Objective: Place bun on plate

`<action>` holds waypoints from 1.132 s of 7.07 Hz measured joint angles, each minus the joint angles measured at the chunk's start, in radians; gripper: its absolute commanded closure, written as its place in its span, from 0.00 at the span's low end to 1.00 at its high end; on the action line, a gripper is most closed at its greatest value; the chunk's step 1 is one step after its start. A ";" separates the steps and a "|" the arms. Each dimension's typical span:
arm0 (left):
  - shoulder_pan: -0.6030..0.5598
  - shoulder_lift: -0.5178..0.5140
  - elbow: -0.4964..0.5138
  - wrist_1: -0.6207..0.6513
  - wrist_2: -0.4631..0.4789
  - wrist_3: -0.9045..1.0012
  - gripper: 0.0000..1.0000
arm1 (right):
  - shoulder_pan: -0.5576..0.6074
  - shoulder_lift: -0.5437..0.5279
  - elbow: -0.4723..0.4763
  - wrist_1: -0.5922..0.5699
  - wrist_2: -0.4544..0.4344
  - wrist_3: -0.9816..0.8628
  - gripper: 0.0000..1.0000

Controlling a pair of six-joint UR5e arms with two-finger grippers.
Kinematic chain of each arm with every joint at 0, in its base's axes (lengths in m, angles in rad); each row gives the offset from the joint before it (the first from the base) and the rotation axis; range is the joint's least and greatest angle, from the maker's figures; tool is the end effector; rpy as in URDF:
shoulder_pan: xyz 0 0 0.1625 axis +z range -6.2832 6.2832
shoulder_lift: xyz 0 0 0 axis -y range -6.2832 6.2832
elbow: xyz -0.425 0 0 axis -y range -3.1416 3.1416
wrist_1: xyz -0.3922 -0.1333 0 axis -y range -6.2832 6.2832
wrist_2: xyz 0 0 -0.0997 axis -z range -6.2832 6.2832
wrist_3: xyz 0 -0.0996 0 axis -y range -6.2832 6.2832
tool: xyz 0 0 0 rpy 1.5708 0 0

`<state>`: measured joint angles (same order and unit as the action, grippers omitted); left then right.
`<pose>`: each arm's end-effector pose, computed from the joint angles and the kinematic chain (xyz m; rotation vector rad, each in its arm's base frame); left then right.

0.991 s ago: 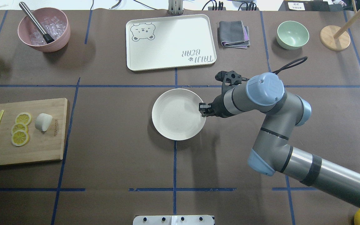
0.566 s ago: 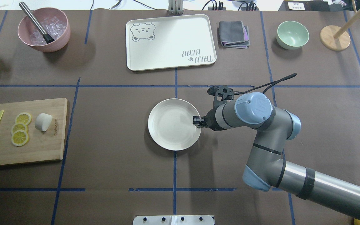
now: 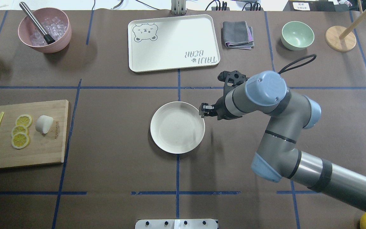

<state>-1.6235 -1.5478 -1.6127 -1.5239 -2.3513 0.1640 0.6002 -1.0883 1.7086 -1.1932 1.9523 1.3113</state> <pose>-0.0884 -0.4760 0.6535 0.0580 0.7791 0.0947 -0.4804 -0.4454 0.2773 0.0931 -1.0401 0.1189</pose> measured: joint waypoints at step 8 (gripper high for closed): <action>0.040 -0.013 0.004 -0.120 0.006 -0.009 0.00 | 0.700 -0.339 0.138 -0.545 0.303 -1.282 0.00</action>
<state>-1.5835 -1.5608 -1.6092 -1.6441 -2.3450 0.1554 1.2999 -1.4268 1.8468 -1.7382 2.2558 0.0294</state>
